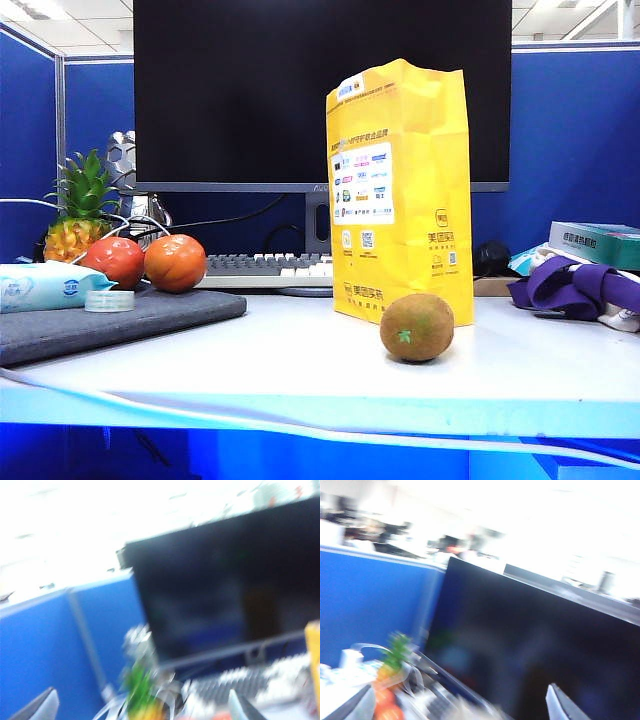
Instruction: Pick up the kiwifruit and throw it into the yellow paper bag.
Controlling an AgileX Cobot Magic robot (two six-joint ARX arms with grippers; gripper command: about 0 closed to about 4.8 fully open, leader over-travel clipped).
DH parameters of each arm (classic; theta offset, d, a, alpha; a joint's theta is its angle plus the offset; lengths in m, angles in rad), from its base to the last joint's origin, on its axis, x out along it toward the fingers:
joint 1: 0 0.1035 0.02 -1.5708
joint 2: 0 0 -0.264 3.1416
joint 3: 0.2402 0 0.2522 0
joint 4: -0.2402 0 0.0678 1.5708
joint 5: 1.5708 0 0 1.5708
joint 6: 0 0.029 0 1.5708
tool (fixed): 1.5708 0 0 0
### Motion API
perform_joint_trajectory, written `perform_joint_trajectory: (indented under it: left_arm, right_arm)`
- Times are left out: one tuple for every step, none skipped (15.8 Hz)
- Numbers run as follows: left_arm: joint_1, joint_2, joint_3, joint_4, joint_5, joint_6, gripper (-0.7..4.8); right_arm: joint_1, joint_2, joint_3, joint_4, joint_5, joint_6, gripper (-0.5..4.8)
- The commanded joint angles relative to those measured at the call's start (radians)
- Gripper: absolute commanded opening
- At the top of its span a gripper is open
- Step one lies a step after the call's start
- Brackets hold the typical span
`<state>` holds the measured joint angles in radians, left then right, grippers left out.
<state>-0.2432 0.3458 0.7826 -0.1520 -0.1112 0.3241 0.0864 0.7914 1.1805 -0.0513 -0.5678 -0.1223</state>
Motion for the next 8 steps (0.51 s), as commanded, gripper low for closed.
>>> perform_joint_trajectory:
  left_arm:
    - [0.045,-0.106,-0.096,-0.082,0.012,-0.068,4.79]
    - [0.045,-0.157,-0.146,-0.073,0.044,-0.070,4.79]
    - [0.045,-0.239,-0.217,-0.072,0.115,-0.078,4.79]
    - [0.045,-0.294,-0.259,-0.088,0.120,-0.113,4.79]
    - [0.044,-0.346,-0.303,-0.108,0.140,-0.165,4.79]
    - [0.043,-0.341,-0.325,-0.132,0.161,-0.206,4.79]
    - [0.041,-0.336,-0.354,-0.068,0.217,-0.231,4.79]
    - [0.038,-0.336,-0.382,0.000,0.238,-0.273,4.79]
  right_arm:
    - [0.005,-0.259,-0.268,-0.015,0.116,0.048,4.79]
    - [0.005,-0.368,-0.402,0.022,0.151,0.114,4.79]
    - [0.005,-0.476,-0.546,0.092,0.156,0.194,4.79]
    - [0.005,-0.538,-0.643,0.155,0.154,0.259,4.79]
    - [0.005,-0.596,-0.744,0.200,0.158,0.335,4.79]
    - [0.005,-0.632,-0.829,0.232,0.175,0.401,4.79]
    - [0.005,-0.668,-0.923,0.264,0.177,0.495,4.79]
    - [0.005,-0.686,-1.015,0.327,0.177,0.572,4.79]
